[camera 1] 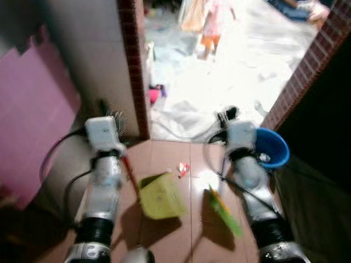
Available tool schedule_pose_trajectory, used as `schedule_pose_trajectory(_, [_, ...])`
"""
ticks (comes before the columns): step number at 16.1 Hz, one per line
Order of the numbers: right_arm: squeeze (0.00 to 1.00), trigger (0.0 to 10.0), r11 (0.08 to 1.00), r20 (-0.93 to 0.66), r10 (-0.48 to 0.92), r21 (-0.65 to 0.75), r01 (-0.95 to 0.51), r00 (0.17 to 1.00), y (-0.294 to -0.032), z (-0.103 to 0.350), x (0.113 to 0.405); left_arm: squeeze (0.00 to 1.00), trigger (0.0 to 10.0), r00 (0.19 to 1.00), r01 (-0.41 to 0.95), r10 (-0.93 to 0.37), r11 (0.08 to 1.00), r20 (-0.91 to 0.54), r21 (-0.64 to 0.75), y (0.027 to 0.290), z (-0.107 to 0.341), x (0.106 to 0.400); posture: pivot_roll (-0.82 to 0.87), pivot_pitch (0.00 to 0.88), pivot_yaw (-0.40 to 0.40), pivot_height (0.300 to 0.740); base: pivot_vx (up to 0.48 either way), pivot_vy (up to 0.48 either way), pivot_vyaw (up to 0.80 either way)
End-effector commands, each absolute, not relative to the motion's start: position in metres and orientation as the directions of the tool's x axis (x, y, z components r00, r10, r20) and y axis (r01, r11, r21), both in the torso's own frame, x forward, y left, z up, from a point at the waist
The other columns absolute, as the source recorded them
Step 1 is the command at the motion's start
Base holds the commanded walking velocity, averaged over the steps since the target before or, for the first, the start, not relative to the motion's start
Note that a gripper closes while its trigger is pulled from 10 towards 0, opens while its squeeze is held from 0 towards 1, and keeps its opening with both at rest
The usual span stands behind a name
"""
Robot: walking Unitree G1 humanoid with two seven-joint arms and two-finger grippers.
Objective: Sweep floor
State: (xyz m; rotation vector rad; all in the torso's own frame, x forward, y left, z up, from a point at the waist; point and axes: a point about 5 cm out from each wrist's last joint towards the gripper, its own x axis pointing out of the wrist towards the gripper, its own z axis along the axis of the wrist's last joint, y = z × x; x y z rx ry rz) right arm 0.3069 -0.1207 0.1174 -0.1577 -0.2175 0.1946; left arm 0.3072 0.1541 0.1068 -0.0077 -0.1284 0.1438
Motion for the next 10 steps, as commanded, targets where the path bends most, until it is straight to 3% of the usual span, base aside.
schedule_pose_trajectory(1, [0.0,10.0,0.972,0.277,0.198,-0.176,-0.154,0.94,-0.1255,0.1345,0.3091,0.0,10.0,0.973,-0.129,0.127,0.992,0.193,-0.002,0.1479,0.1227,0.3114,-0.07,0.0,0.046,0.74,0.431,0.0,0.0])
schedule_pose_trajectory(10, [0.0,10.0,0.968,0.302,0.188,-0.219,-0.124,0.935,-0.1275,0.1385,0.3101,0.0,10.0,0.969,-0.145,0.141,0.99,0.203,0.0,0.1491,0.1277,0.3129,-0.07,0.0,0.045,0.74,0.44,0.0,0.0])
